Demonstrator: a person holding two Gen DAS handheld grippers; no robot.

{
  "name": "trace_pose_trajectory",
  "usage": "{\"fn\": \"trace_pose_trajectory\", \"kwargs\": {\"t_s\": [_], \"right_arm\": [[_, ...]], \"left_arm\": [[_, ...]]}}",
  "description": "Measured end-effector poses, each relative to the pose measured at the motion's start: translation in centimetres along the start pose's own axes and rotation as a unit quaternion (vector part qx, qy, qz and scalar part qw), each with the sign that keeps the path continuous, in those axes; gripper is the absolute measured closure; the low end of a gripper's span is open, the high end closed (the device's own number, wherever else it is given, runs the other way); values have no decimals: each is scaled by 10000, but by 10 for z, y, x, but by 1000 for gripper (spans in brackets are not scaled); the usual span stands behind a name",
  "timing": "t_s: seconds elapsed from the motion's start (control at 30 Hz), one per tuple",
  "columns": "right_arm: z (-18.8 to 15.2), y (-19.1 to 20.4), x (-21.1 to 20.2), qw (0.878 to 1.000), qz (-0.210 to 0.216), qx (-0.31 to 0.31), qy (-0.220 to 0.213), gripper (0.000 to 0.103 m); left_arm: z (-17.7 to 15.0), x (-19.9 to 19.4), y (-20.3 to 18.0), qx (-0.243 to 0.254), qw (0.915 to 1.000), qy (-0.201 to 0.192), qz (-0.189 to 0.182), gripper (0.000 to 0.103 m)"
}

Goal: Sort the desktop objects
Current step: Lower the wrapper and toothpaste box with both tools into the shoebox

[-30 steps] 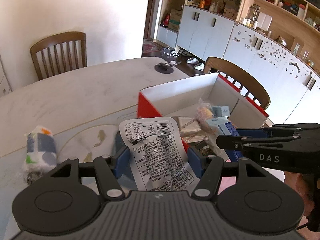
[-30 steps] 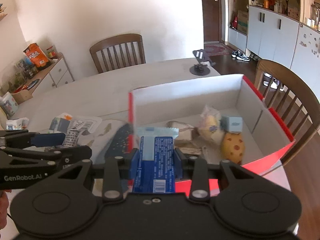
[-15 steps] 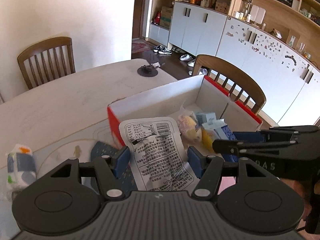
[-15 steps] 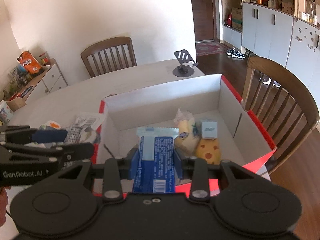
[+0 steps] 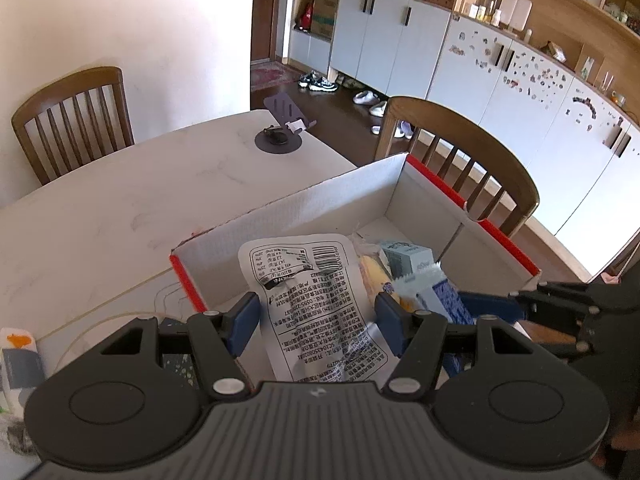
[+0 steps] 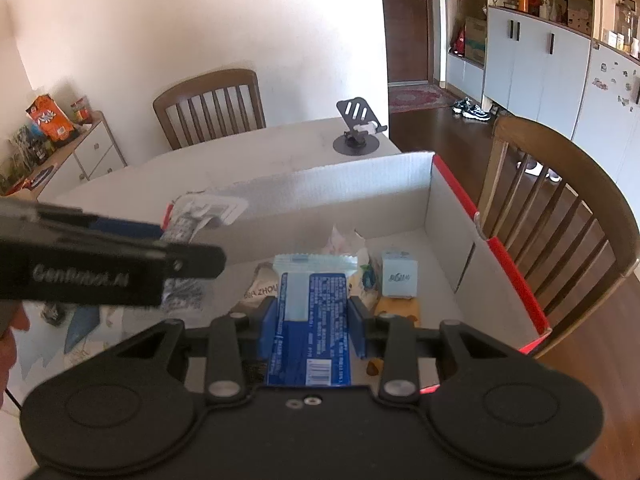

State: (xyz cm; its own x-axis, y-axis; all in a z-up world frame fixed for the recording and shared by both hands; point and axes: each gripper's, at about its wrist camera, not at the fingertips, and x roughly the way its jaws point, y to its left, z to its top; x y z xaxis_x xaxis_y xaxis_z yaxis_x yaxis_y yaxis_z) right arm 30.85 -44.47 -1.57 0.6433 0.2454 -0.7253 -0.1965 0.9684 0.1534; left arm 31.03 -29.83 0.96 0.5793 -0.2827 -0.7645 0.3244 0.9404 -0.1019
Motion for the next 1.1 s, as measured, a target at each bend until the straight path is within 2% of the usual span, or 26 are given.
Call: {"fn": "trace_pose_trajectory", "kwargs": {"t_s": [0.27, 0.47, 0.83, 1.1], "right_arm": [[-2, -4, 24, 9999, 47, -67, 110, 67], [-6, 1, 39, 9993, 86, -218, 277, 67], [-20, -3, 55, 9972, 58, -347, 655, 67], [-20, -2, 55, 9960, 61, -532, 712, 64]], "left_arm": [[13, 32, 0, 134, 9996, 210, 147, 40], [15, 58, 1, 97, 9986, 506, 117, 40], [7, 83, -2, 183, 9958, 888, 93, 40], [5, 91, -9, 329, 9939, 1050, -35, 39]]}}
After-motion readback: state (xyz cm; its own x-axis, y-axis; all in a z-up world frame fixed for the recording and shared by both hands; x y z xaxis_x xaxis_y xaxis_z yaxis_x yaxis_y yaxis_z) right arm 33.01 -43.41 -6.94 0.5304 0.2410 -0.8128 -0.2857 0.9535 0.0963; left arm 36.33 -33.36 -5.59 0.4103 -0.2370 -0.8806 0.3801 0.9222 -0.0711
